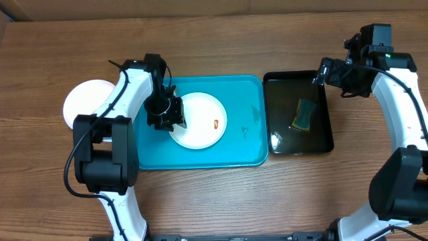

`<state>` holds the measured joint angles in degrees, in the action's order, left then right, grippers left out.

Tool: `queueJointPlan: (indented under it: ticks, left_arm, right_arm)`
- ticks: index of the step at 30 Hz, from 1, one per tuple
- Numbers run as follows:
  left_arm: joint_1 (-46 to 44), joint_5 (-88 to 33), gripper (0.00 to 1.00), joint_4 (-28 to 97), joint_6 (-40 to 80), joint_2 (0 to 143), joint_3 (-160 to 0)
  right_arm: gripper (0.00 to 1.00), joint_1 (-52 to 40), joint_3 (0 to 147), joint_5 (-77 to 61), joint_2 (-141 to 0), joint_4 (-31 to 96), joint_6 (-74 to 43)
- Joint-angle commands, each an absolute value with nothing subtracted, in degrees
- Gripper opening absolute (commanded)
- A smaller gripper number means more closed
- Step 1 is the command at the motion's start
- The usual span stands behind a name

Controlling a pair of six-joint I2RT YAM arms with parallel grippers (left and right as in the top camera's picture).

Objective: Clean dirty plates on tray and stack at the side
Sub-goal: 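Move left gripper to the remaining white plate and grip its rim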

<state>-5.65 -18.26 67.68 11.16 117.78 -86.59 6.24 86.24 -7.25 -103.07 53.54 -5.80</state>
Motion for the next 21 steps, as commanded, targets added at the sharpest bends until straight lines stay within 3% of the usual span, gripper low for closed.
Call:
queueJointPlan:
  ticks: [1,8,14,21]
  left_arm:
    - [-5.43,-17.30,0.46,68.14,10.70,117.91,-90.74]
    - [-5.45,-11.53,0.47,72.75,10.68,117.91,-98.78]
    - [-6.22,4.51,0.48,69.58,11.16,118.02,-97.58]
    - [-7.44,-1.74,0.47,60.90,11.11,118.02,-88.05]
  right_arm:
    - [1.00,6.13,86.96,-7.11,-102.13,53.25,-5.78]
    - [1.00,6.13,86.96,-7.09,-102.13,53.25,-5.78]
    - [1.00,6.13,86.96,-7.09,-102.13,53.25,-5.78]
    - [1.00,6.13,86.96,-7.09,-102.13,53.25,-5.78]
